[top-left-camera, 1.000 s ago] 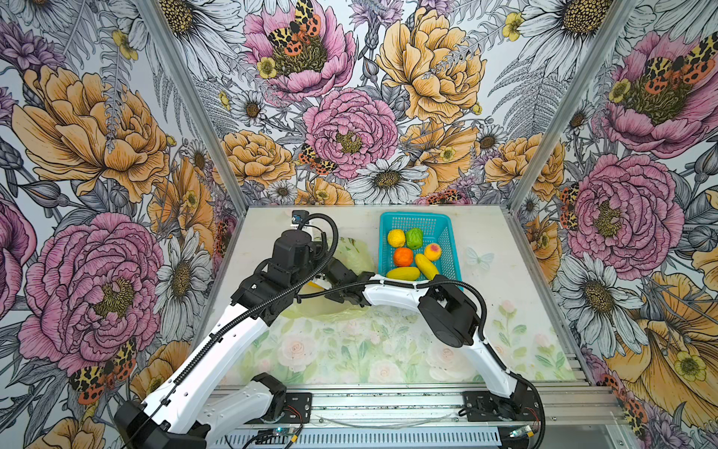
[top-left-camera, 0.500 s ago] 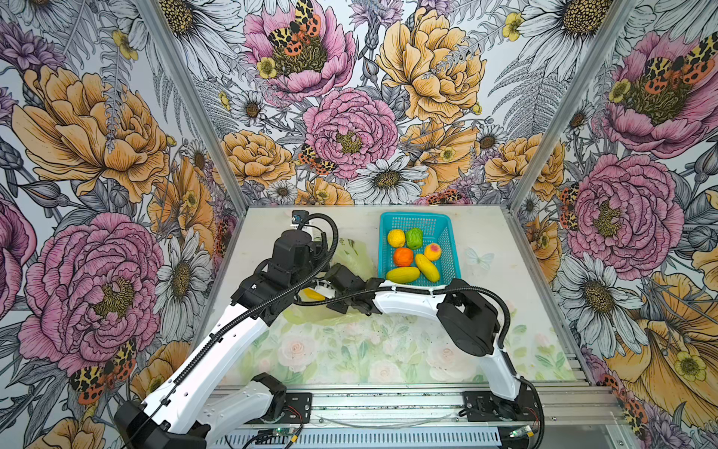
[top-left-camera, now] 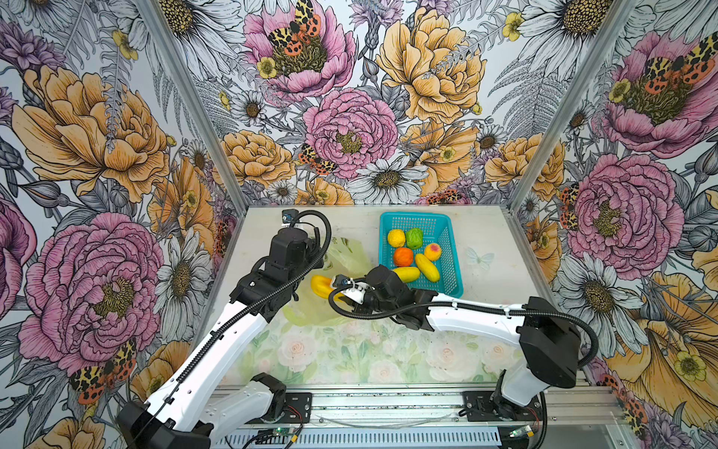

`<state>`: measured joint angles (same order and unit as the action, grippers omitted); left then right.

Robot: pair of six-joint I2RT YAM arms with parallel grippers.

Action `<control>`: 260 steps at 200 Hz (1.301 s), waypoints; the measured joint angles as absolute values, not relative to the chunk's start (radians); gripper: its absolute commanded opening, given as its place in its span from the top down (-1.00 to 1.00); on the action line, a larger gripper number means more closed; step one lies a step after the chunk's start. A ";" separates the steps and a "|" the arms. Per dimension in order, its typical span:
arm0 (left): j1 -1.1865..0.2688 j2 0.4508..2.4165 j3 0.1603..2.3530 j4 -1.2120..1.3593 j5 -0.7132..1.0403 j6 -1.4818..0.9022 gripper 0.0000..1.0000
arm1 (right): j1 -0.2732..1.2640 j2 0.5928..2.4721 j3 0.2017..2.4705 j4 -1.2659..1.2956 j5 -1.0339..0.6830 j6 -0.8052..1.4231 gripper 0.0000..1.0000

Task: Untie the knot of the plastic bag and take out the fruit
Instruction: 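Lift the yellow bell pepper out of the bag over the teal basket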

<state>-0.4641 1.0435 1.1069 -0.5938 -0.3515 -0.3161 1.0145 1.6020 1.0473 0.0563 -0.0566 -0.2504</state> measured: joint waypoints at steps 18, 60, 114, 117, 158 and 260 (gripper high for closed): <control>-0.453 1.045 1.107 -0.599 -0.352 -0.320 1.00 | 1.015 1.499 0.966 0.108 -0.063 -0.236 1.00; -0.442 1.045 1.107 -0.604 -0.353 -0.341 1.00 | 0.991 1.242 0.786 0.249 -0.044 -0.165 1.00; -0.441 1.045 1.107 -0.605 -0.353 -0.342 1.00 | 0.745 1.160 0.719 0.342 0.218 0.068 1.00; -0.441 1.045 1.107 -0.605 -0.353 -0.342 1.00 | 0.722 1.164 0.719 0.342 0.233 0.086 1.00; -0.441 1.045 1.107 -0.605 -0.352 -0.342 1.00 | 0.463 1.382 0.747 0.269 0.271 0.344 1.00; -0.441 1.045 1.107 -0.606 -0.352 -0.342 1.00 | 0.326 1.861 1.106 0.055 0.102 0.499 0.93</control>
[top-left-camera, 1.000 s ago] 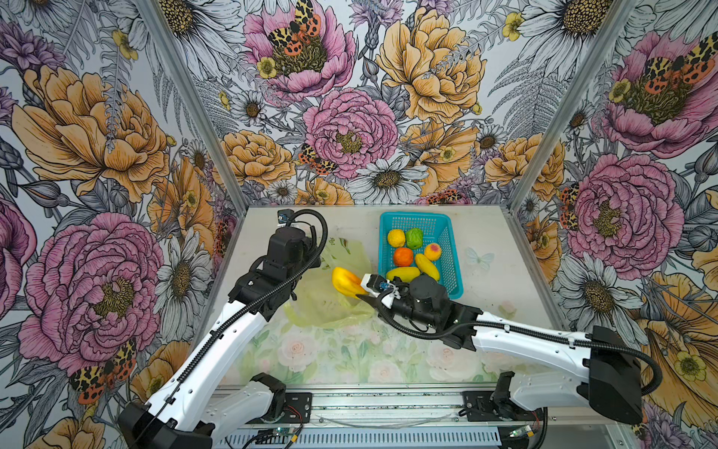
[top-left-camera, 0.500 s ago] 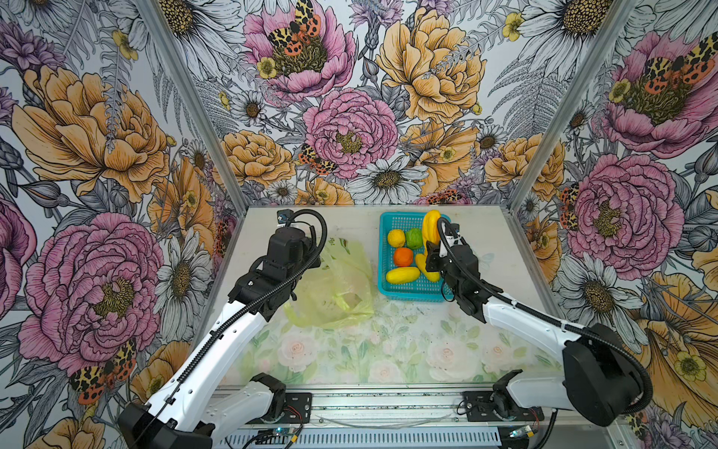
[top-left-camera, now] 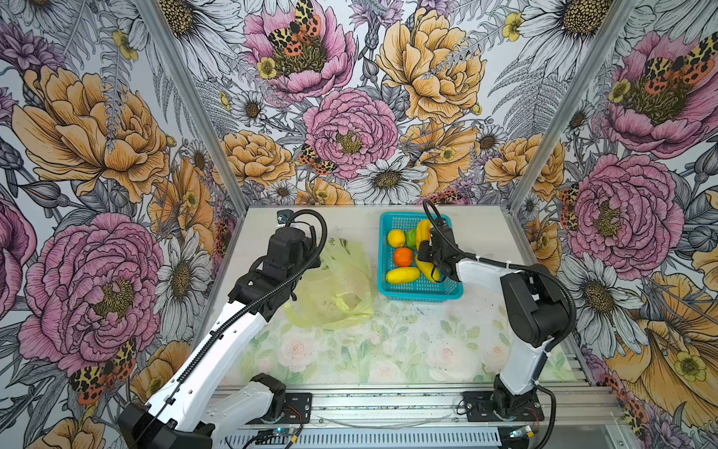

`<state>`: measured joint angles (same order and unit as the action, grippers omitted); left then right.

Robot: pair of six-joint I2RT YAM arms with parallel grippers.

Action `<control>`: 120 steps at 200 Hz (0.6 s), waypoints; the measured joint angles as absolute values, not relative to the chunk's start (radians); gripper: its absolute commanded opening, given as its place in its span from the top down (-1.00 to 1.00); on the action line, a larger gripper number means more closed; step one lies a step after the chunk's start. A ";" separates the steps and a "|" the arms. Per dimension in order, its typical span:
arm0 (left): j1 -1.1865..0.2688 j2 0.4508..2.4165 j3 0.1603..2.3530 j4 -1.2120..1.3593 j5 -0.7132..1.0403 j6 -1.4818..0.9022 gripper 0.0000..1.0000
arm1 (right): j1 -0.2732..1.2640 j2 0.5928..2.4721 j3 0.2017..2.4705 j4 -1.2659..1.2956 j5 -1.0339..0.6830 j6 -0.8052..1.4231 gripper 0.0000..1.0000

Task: Untie the knot of the plastic bag and take out the fruit
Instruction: 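Lift the yellow bell pepper out of the bag over the teal basket, then lower the yellow pepper into the teal basket and open the right gripper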

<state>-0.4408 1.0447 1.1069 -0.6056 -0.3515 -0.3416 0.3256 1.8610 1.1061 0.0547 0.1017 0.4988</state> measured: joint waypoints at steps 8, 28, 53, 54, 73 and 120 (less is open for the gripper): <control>-0.441 1.044 1.107 -0.606 -0.352 -0.342 1.00 | 0.318 1.875 1.118 0.056 0.093 0.509 0.81; -0.441 1.044 1.107 -0.605 -0.352 -0.342 1.00 | 0.310 1.882 1.124 0.056 0.088 0.532 0.54; -0.441 1.044 1.107 -0.605 -0.352 -0.342 1.00 | 0.308 1.880 1.114 0.073 0.079 0.553 0.03; -0.441 1.044 1.107 -0.605 -0.352 -0.342 1.00 | 0.308 1.879 1.113 0.075 0.080 0.556 0.02; -0.441 1.044 1.107 -0.605 -0.352 -0.342 1.00 | 0.309 1.857 1.066 0.118 0.072 0.559 -0.23; -0.441 1.044 1.107 -0.606 -0.352 -0.342 1.00 | 0.340 1.724 0.956 0.144 0.122 0.552 -0.35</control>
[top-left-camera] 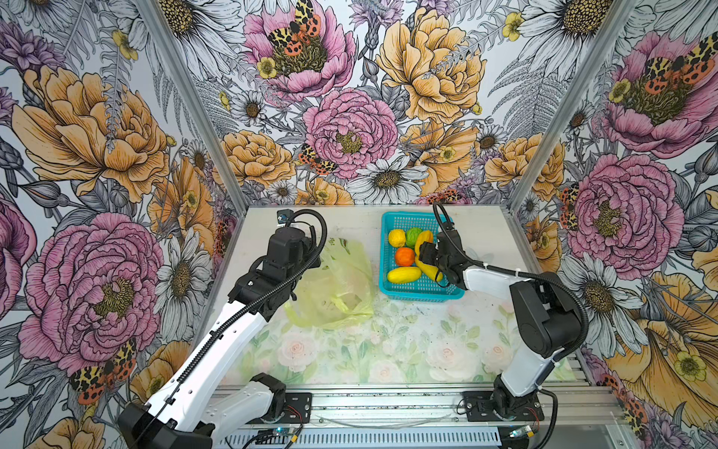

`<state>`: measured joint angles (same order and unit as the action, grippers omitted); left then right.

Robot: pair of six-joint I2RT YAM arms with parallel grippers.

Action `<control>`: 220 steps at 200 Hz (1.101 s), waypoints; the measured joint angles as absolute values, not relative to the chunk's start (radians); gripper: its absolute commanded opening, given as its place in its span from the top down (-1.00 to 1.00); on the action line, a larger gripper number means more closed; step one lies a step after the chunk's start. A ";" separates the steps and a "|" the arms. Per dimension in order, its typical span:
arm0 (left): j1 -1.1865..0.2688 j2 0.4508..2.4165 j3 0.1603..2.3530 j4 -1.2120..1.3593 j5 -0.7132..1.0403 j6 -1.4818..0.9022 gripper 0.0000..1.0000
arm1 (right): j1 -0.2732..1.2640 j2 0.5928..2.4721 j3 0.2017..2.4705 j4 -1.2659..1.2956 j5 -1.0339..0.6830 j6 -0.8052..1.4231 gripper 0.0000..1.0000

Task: Untie the knot of the plastic bag and take out the fruit
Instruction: 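Lower the yellow pepper into the teal basket and open the right gripper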

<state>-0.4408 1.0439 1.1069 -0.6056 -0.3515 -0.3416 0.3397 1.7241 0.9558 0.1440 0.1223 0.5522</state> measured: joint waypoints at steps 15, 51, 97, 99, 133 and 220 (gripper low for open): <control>-0.441 1.044 1.107 -0.605 -0.352 -0.342 1.00 | 0.355 1.689 0.946 0.154 0.154 0.536 -0.33; -0.441 1.044 1.107 -0.605 -0.352 -0.342 1.00 | 0.368 1.699 0.996 0.138 0.196 0.488 -0.16; -0.441 1.044 1.107 -0.605 -0.352 -0.342 1.00 | 0.359 1.909 1.260 0.061 0.214 0.443 0.04; -0.441 1.044 1.107 -0.605 -0.352 -0.342 1.00 | 0.359 1.915 1.264 0.059 0.216 0.443 0.05; -0.441 1.044 1.107 -0.605 -0.352 -0.342 1.00 | 0.358 1.991 1.278 0.018 0.240 0.437 0.20; -0.441 1.044 1.107 -0.605 -0.351 -0.342 1.00 | 0.369 1.899 1.155 0.027 0.274 0.426 0.03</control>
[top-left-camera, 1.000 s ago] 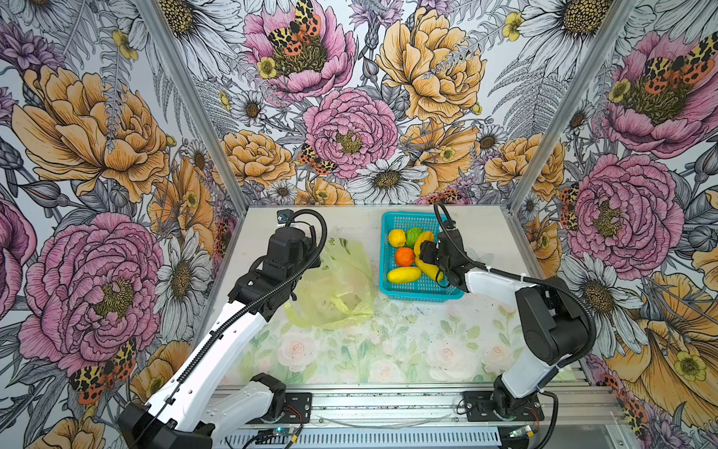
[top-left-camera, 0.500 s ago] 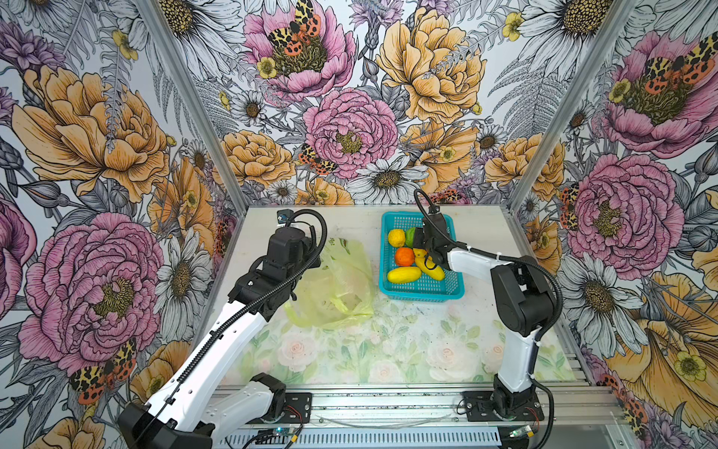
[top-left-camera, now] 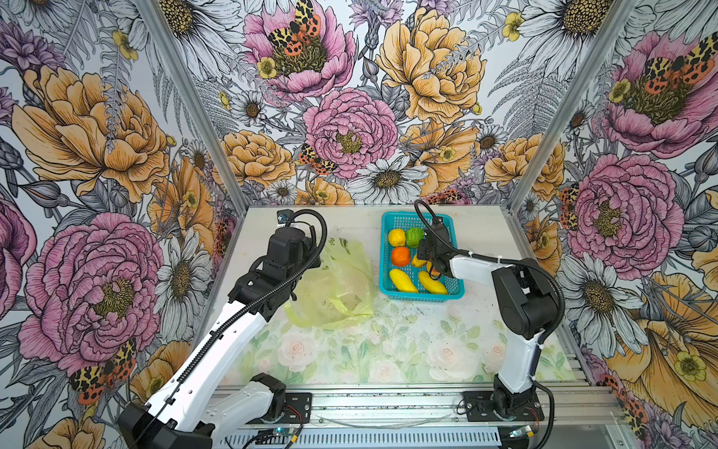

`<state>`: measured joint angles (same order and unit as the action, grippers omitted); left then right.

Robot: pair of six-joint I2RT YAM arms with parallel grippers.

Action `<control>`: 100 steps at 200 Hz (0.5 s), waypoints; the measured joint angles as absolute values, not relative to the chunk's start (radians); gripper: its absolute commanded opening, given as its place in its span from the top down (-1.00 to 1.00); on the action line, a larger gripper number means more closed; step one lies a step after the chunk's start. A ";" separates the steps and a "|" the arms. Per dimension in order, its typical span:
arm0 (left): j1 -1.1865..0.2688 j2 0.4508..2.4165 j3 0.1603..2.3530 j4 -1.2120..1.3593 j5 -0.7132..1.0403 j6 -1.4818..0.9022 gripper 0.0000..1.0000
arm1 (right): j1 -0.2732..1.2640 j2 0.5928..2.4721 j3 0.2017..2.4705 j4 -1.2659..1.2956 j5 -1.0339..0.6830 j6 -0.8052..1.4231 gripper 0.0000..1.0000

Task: Untie the knot of the plastic bag and take out the fruit
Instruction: 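Lower the yellow pepper into the teal basket and open the right gripper, then move the open right gripper back down into the bag mouth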

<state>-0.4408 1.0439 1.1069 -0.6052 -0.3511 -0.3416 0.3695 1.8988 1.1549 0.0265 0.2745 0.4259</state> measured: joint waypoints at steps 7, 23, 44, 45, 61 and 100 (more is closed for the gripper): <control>-0.441 1.044 1.107 -0.605 -0.351 -0.342 1.00 | 0.380 1.880 1.151 0.026 0.282 0.423 0.02; -0.441 1.044 1.107 -0.605 -0.351 -0.342 1.00 | 0.415 1.818 1.141 0.027 0.307 0.408 0.00; -0.441 1.044 1.107 -0.605 -0.351 -0.342 1.00 | 0.490 1.689 1.099 0.039 0.336 0.369 0.06; -0.441 1.044 1.107 -0.605 -0.351 -0.342 1.00 | 0.497 1.679 1.095 0.042 0.339 0.366 0.07; -0.441 1.044 1.107 -0.605 -0.351 -0.342 1.00 | 0.587 1.558 1.038 0.080 0.356 0.323 0.26; -0.441 1.044 1.107 -0.605 -0.349 -0.342 1.00 | 0.905 1.327 0.894 0.243 0.362 0.109 0.55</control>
